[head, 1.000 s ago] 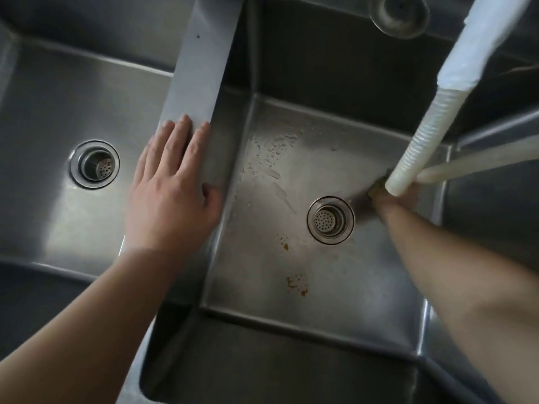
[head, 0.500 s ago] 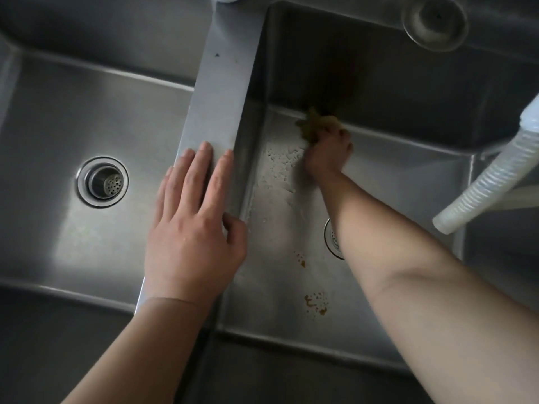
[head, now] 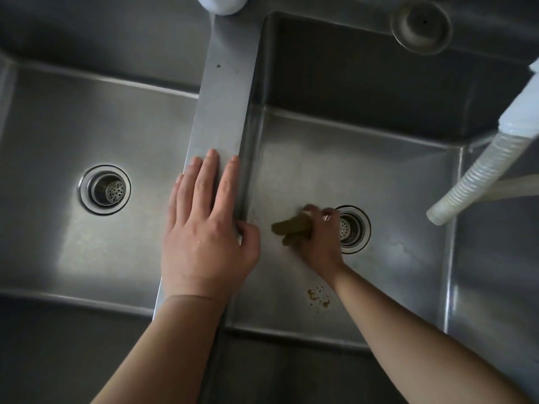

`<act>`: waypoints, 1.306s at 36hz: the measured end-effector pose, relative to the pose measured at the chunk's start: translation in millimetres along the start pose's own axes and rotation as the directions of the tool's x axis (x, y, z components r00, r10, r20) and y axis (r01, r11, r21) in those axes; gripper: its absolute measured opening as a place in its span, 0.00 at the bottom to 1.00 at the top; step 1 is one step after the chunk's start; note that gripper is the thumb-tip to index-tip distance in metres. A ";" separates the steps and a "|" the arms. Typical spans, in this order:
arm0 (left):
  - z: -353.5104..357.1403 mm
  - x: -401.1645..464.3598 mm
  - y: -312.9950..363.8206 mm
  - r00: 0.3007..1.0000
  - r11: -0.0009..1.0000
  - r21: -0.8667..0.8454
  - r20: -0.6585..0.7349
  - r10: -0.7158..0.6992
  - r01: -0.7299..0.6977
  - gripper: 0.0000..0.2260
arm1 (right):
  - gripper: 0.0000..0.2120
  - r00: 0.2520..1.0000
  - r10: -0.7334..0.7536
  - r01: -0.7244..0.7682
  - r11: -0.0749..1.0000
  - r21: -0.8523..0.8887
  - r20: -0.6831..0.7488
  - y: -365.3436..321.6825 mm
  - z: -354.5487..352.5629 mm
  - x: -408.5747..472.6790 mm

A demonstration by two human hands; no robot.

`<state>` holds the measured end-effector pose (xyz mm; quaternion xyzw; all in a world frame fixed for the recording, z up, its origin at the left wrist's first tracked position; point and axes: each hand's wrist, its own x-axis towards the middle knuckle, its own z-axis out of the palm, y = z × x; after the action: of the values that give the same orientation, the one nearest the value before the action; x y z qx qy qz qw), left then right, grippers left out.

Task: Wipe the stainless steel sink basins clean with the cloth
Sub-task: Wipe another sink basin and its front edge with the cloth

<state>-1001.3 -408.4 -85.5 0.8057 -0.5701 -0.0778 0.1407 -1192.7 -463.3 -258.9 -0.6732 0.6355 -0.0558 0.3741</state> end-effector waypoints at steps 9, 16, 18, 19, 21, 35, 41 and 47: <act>0.2 0.4 0.8 1.000 1.000 -0.005 -0.011 -0.003 0.003 0.35 | 0.21 0.805 0.468 -0.246 0.822 0.514 -0.363 -36.9 -55.3 109.5; 2.5 1.1 -0.5 0.999 1.000 0.012 -0.033 0.006 -0.005 0.35 | 0.18 0.929 0.130 -0.091 0.988 0.126 -0.347 -98.7 -20.1 175.2; 3.1 1.2 -0.6 0.999 1.000 0.008 -0.034 0.009 -0.008 0.36 | 0.19 0.984 -0.034 0.038 0.999 0.019 -0.175 -111.0 0.2 185.5; 3.4 1.3 -0.8 0.999 1.000 0.008 -0.031 0.009 -0.009 0.36 | 0.19 0.993 -0.083 0.080 0.996 -0.044 -0.082 -115.8 9.2 189.6; 4.3 1.3 -1.7 1.000 1.000 0.010 -0.030 0.008 -0.008 0.36 | 0.22 0.996 -0.078 0.086 0.978 -0.191 0.046 -124.7 21.1 192.4; -0.8 -0.2 -1.0 0.999 1.000 0.018 0.046 -0.012 0.012 0.36 | 0.18 0.781 -0.498 0.610 0.739 -0.286 0.378 -27.2 38.9 48.2; 1.3 -1.4 -0.6 1.000 1.000 0.008 -0.002 -0.006 0.006 0.36 | 0.13 0.635 -0.502 0.720 0.661 -0.213 0.588 22.5 20.1 -17.0; 2.2 -0.6 -1.6 1.000 1.000 0.001 -0.017 -0.007 0.007 0.36 | 0.11 0.813 -0.264 0.546 0.655 -0.522 0.520 79.0 -45.4 -6.6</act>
<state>-1000.6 -407.7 -88.0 0.8085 -0.5660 -0.0712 0.1446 -1283.2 -470.1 -269.2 -0.8831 0.3527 0.2227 0.2148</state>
